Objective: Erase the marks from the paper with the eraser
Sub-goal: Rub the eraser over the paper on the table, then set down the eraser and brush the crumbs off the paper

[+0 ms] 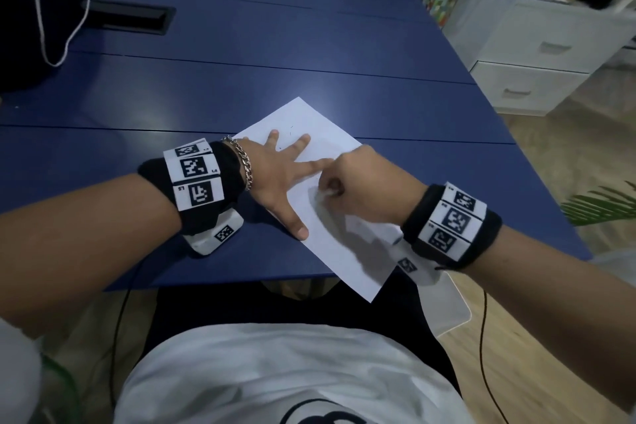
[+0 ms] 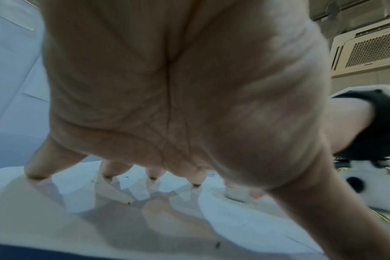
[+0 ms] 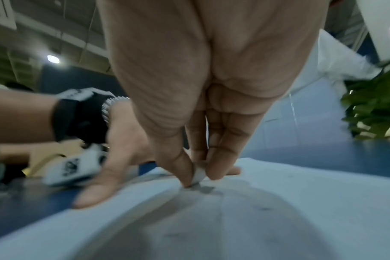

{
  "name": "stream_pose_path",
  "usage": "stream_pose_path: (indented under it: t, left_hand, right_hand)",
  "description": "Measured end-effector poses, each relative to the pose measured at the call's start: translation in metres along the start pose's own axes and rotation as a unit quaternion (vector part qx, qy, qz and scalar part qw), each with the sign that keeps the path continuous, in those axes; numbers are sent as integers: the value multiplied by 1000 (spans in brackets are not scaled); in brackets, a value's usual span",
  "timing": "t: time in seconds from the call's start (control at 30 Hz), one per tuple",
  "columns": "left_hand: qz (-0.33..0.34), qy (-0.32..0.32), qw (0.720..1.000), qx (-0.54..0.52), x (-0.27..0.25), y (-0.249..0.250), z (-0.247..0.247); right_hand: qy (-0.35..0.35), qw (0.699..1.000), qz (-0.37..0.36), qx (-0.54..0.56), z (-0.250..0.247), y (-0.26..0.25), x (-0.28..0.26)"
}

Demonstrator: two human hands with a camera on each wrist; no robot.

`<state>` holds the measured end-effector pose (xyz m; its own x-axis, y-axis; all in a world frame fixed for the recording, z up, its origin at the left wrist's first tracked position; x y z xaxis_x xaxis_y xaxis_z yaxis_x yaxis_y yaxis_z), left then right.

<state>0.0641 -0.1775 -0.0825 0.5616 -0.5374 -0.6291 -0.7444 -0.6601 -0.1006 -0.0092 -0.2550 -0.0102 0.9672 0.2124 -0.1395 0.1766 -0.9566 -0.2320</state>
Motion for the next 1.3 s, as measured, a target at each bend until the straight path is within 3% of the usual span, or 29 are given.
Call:
stream_pose_path:
  t: [0.1,0.27,0.43,0.63,0.83,0.9,1.03,1.2,1.3]
  left_hand:
    - [-1,5,1000,9,1,0,-1]
    - [10,9,1000,-2,-1,1,-2]
    - [-1,6,1000,11,1,0,-2]
    - [17,10,1000,20,0,-6,-1]
    - [65,4,995,76,-21,-11,-15]
    - [72,33,995,61,-27,-19,-29]
    - [113,157,974,-117,-46,-48,-89]
    - [69,285,909,-298,-41,-94,-142]
    - [25,307,902,-302,-17,-97,-148]
  right_hand:
    - [41,999,31,-17,-12,19,7]
    - [-16,999,-28,0,9,-17,0]
    - [31,996,83,-20,-14,38,-5]
    - [-23,999,25,8,6,5,-33]
    - [78,991,84,66,-15,57,-89]
    - [69,989,100,83,-10,67,-107]
    - [90,979,152,98,-18,98,-136]
    - [122,974,184,55,-23,130,-137]
    - [82,976,197,39,-5,133,-127]
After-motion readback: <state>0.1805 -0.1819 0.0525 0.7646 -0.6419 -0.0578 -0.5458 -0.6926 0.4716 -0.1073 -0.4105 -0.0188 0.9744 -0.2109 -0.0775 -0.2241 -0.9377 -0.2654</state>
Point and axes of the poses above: each hand's wrist, its own x-axis towards the middle knuckle, its own z-axis out of the palm, y = z × x, the point moved 10 cm from there along x, towards the middle knuckle, and after that the axes turned 9 degrees about -z, right-handed, at the moved point
